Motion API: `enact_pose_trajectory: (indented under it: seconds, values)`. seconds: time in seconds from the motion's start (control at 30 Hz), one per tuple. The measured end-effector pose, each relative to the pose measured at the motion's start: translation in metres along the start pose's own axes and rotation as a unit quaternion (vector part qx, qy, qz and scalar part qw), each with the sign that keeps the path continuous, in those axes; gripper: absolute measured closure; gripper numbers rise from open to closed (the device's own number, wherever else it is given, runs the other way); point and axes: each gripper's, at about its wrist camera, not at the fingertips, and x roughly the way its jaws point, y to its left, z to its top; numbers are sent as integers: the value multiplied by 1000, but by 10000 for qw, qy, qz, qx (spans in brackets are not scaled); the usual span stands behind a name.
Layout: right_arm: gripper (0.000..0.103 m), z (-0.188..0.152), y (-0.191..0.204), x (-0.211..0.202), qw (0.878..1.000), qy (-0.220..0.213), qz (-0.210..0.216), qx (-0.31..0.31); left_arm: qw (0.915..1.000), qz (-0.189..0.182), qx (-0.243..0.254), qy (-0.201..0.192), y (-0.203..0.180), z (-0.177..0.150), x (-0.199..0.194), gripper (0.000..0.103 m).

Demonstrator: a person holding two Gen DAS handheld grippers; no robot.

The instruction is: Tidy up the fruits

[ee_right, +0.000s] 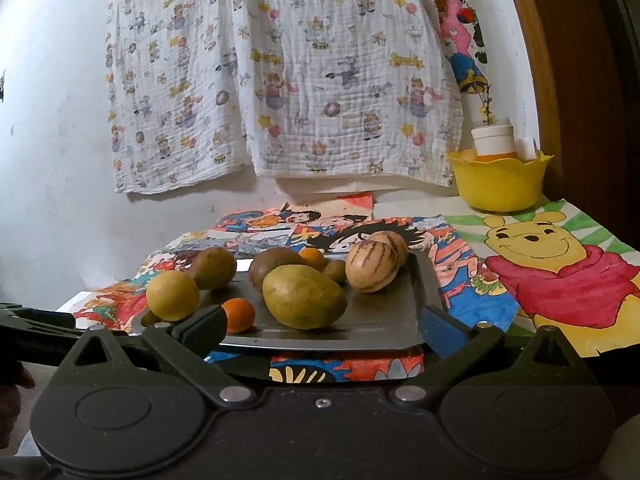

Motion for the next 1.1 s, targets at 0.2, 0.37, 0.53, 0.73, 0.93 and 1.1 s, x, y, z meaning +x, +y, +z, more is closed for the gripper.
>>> enact_pose_trajectory:
  seconds: [0.2, 0.37, 0.53, 0.73, 0.93, 1.1]
  values:
    - [1, -1, -2, 1, 10000, 59, 2, 0, 10000, -2, 7, 7, -1, 0, 1, 0]
    - [0, -2, -3, 3, 9999, 141, -19, -11, 10000, -27, 23, 22, -1, 0, 1, 0]
    - [1, -3, -3, 4, 9998, 174, 2, -36, 10000, -24, 24, 22, -1, 0, 0, 0]
    - [1, -4, -1, 5, 9997, 202, 3, -107, 10000, -24, 26, 18, -1, 0, 0, 0]
    - [1, -4, -1, 5, 9997, 210, 2, -127, 10000, -6, 55, 7, -2, 0, 0, 0]
    - [1, -4, -1, 5, 9997, 226, 9, -132, 10000, 0, 70, 0, -2, 0, -1, 0]
